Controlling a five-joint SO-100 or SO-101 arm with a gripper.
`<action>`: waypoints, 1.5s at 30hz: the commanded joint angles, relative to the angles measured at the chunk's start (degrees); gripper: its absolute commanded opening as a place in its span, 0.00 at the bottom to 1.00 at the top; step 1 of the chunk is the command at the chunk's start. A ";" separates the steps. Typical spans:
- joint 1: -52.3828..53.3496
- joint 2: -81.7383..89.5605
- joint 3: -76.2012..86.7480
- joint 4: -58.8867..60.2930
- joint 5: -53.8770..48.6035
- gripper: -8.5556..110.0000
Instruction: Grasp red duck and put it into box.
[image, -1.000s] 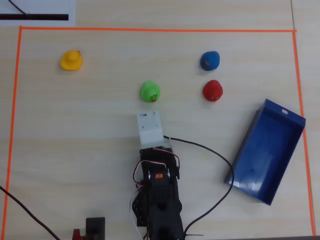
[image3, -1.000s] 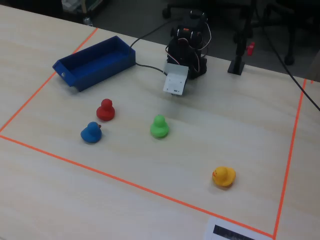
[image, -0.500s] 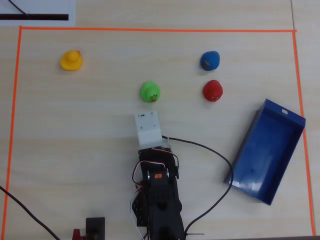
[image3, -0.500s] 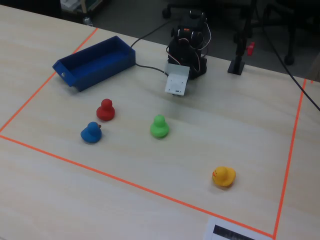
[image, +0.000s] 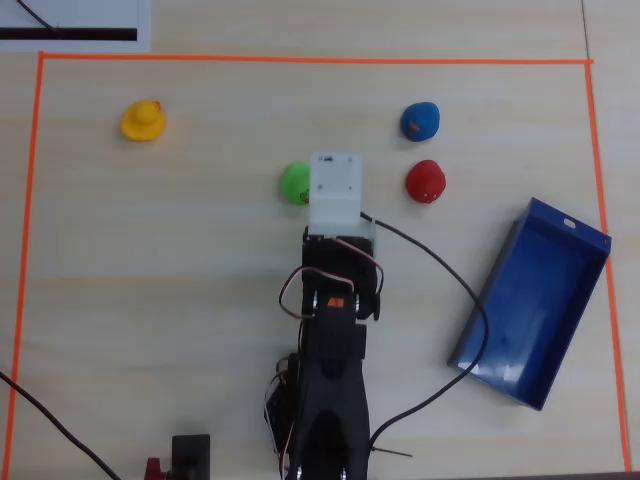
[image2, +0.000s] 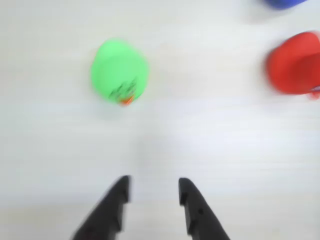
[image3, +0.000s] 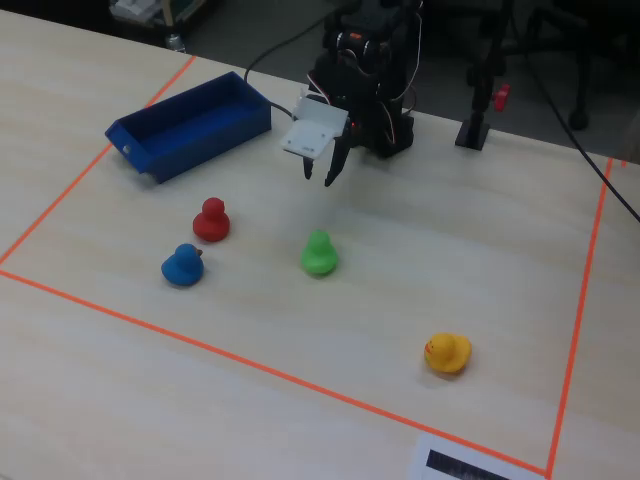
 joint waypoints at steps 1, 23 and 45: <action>5.27 -16.44 -23.91 1.05 0.44 0.23; 25.66 -52.56 -37.62 -16.96 -15.21 0.31; 26.02 -63.19 -37.27 -24.87 -16.79 0.31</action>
